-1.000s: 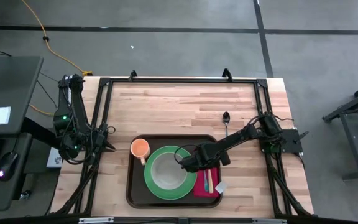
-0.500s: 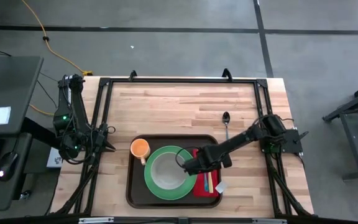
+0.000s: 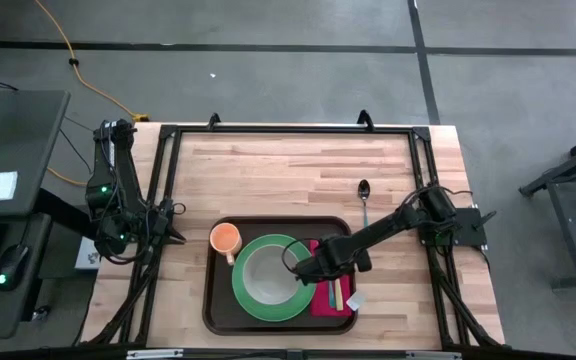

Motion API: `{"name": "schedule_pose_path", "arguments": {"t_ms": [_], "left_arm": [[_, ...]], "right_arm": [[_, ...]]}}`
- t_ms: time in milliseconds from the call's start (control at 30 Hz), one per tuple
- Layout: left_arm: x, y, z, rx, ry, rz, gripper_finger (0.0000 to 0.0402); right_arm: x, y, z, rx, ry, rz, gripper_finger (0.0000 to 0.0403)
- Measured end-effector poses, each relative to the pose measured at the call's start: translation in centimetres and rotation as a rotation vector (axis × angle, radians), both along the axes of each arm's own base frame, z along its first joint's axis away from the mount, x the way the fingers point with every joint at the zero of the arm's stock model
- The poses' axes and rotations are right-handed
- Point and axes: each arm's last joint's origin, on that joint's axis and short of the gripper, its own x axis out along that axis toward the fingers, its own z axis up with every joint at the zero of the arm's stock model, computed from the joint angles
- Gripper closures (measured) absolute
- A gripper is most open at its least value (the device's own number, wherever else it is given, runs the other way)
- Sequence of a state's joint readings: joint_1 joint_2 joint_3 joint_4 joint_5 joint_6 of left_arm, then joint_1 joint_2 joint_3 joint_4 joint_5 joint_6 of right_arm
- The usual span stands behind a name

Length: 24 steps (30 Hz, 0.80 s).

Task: Set up tray
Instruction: Adjust the yellow knife on the red napkin

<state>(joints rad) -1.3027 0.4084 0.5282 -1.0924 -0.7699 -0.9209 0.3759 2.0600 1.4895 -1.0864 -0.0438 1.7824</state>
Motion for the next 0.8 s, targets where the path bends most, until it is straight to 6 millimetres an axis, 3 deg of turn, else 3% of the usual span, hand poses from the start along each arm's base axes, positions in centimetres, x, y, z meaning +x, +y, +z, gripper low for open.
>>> {"name": "schedule_pose_path", "arguments": {"t_ms": [433, 800], "left_arm": [[0.0, 0.0, 0.0, 0.0, 0.0, 0.0, 0.0323], [0.0, 0.0, 0.0, 0.001, 0.0, 0.0, 0.0323]], "right_arm": [[-0.07, -0.15, -0.62, -0.021, 0.035, -0.003, 0.0283], [0.05, -0.09, -0.94, -0.015, 0.038, -0.001, 0.0338]]}}
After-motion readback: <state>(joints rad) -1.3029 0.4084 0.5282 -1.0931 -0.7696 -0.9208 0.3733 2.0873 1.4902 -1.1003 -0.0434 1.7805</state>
